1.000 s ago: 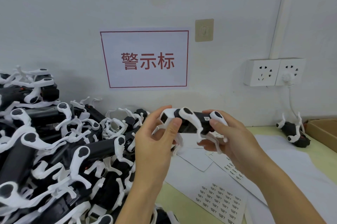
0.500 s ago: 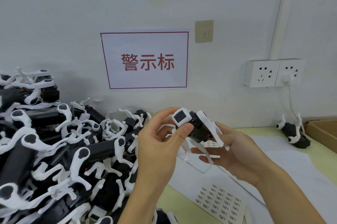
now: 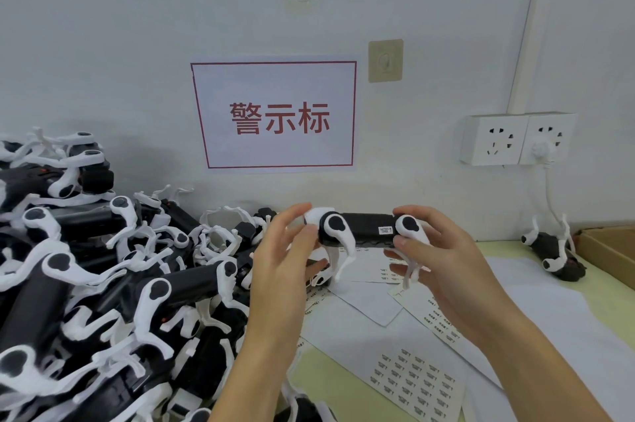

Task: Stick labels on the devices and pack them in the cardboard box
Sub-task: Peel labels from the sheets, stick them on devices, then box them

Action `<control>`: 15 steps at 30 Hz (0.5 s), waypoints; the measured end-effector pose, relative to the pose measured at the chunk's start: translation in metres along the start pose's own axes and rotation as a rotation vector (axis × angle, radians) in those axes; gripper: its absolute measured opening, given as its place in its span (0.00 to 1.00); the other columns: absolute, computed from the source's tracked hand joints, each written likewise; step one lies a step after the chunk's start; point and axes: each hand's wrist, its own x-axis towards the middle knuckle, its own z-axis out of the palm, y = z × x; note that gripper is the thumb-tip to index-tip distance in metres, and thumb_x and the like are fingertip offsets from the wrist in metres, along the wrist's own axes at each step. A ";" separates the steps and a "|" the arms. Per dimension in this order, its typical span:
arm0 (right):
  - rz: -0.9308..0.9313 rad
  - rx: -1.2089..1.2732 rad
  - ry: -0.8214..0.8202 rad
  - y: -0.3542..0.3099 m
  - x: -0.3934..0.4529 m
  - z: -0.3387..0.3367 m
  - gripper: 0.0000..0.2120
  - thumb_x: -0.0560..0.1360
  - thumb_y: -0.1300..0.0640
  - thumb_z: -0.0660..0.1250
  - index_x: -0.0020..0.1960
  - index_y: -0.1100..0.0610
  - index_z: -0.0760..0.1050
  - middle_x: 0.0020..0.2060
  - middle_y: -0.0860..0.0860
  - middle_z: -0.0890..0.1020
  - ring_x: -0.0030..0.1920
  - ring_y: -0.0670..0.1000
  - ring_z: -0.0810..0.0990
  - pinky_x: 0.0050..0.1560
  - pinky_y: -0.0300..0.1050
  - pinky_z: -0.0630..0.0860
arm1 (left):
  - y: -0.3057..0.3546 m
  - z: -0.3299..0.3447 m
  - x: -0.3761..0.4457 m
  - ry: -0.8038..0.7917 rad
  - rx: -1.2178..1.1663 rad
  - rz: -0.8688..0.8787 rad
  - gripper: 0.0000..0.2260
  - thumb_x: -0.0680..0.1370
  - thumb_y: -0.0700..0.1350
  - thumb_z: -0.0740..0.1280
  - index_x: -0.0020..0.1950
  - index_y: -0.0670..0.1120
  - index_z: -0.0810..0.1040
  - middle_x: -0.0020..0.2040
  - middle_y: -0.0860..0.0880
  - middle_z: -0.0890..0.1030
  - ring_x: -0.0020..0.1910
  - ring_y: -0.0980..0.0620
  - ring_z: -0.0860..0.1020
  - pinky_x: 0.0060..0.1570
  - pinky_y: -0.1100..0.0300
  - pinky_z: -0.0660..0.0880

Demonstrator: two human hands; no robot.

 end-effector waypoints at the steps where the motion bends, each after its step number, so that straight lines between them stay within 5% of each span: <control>1: -0.029 -0.036 0.009 0.000 -0.001 0.001 0.14 0.77 0.63 0.69 0.51 0.44 0.82 0.53 0.49 0.84 0.48 0.56 0.85 0.51 0.53 0.82 | 0.001 0.001 0.000 -0.004 0.003 -0.024 0.07 0.80 0.49 0.67 0.56 0.58 0.80 0.52 0.52 0.84 0.52 0.53 0.83 0.51 0.55 0.81; 3: -0.089 -0.128 0.032 -0.002 -0.003 0.003 0.15 0.75 0.62 0.71 0.52 0.42 0.81 0.52 0.45 0.84 0.46 0.56 0.85 0.53 0.56 0.82 | -0.001 0.002 0.000 0.005 0.081 -0.044 0.11 0.76 0.53 0.70 0.57 0.57 0.77 0.55 0.53 0.83 0.55 0.54 0.82 0.51 0.58 0.80; 9: -0.222 -0.327 0.057 -0.006 -0.008 0.017 0.15 0.74 0.60 0.73 0.53 0.41 0.80 0.48 0.36 0.81 0.37 0.42 0.80 0.31 0.31 0.74 | -0.005 0.012 -0.007 0.051 0.688 0.252 0.21 0.75 0.52 0.71 0.67 0.56 0.72 0.67 0.60 0.71 0.68 0.61 0.67 0.67 0.58 0.66; 12: -0.251 -0.338 0.012 -0.005 -0.010 0.024 0.12 0.74 0.60 0.73 0.53 0.44 0.80 0.47 0.37 0.81 0.40 0.41 0.80 0.33 0.32 0.76 | -0.006 0.018 -0.011 0.018 0.703 0.265 0.13 0.76 0.54 0.70 0.61 0.58 0.78 0.58 0.66 0.75 0.64 0.64 0.69 0.67 0.60 0.68; 15: -0.239 -0.377 -0.013 -0.006 -0.011 0.025 0.12 0.74 0.59 0.74 0.52 0.43 0.80 0.47 0.38 0.81 0.39 0.43 0.80 0.37 0.34 0.75 | -0.004 0.016 -0.009 0.011 0.579 0.157 0.05 0.76 0.51 0.73 0.50 0.57 0.81 0.47 0.62 0.81 0.57 0.58 0.76 0.54 0.64 0.74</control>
